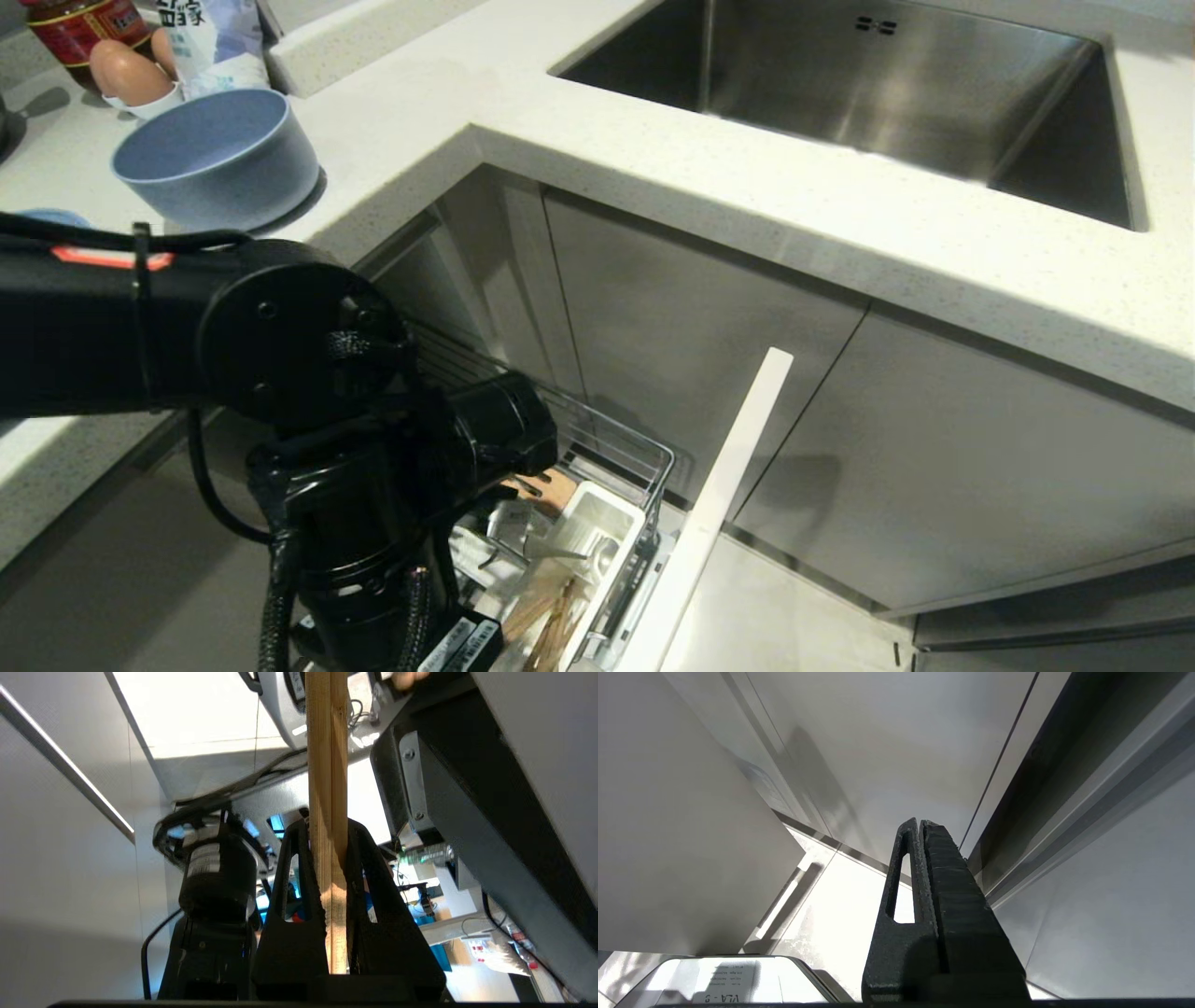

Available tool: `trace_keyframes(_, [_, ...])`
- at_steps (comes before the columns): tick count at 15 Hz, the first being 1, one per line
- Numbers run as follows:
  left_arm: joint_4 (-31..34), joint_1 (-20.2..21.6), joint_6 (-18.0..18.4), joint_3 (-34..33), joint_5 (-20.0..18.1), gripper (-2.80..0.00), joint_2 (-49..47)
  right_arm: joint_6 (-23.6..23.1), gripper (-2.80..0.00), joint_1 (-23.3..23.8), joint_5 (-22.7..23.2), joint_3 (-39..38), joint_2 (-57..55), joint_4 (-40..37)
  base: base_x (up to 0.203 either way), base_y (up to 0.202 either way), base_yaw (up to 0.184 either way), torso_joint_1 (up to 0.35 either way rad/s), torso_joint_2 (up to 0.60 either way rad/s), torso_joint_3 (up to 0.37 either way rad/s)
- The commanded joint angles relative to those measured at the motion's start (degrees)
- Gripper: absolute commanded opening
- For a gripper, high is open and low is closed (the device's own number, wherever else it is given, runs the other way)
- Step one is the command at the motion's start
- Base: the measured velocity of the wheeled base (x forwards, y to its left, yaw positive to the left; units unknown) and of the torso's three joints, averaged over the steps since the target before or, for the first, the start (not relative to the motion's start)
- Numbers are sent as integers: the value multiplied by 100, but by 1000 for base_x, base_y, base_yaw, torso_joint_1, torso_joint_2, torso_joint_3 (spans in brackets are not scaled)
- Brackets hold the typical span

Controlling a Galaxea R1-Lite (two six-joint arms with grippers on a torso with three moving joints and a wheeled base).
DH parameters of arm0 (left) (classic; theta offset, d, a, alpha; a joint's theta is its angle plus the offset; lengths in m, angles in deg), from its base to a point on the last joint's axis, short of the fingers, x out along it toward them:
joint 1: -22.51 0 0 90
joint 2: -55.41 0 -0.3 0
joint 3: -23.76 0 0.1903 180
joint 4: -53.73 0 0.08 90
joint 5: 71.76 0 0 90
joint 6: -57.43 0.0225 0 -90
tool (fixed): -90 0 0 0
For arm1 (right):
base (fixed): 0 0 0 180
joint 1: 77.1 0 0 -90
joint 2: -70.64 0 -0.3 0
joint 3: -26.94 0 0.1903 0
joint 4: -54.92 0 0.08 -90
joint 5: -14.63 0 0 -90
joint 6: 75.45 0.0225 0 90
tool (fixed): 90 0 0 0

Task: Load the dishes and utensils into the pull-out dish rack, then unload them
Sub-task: Pick up the chopsticks and place it in the cupboard

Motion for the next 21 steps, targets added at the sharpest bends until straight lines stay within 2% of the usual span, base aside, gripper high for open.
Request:
trace_keyframes(1, [-31, 8, -9, -47, -2, -280, -167, 0, -280, 0, 0, -3, 0, 1, 0, 0, 0, 0, 0, 0])
trace_keyframes(2, [-87, 28, 16, -52, 3, -280, -231, 5, -280, 0, 0, -4, 0, 1, 0, 0, 0, 0, 0, 0])
trace_keyframes(10, [-176, 376, 1091, -115, 6, -280, -399, 0, -280, 0, 0, -8, 0, 1, 0, 0, 0, 0, 0, 0])
trace_keyframes(16, [-255, 367, 1150, 150, 287, -280, -895, 0, -280, 0, 0, 0, 0, 1, 0, 0, 0, 0, 0, 0])
trace_keyframes(21, [-376, 384, 1291, 264, 297, -280, -1177, 0, -280, 0, 0, -1, 0, 1, 0, 0, 0, 0, 0, 0])
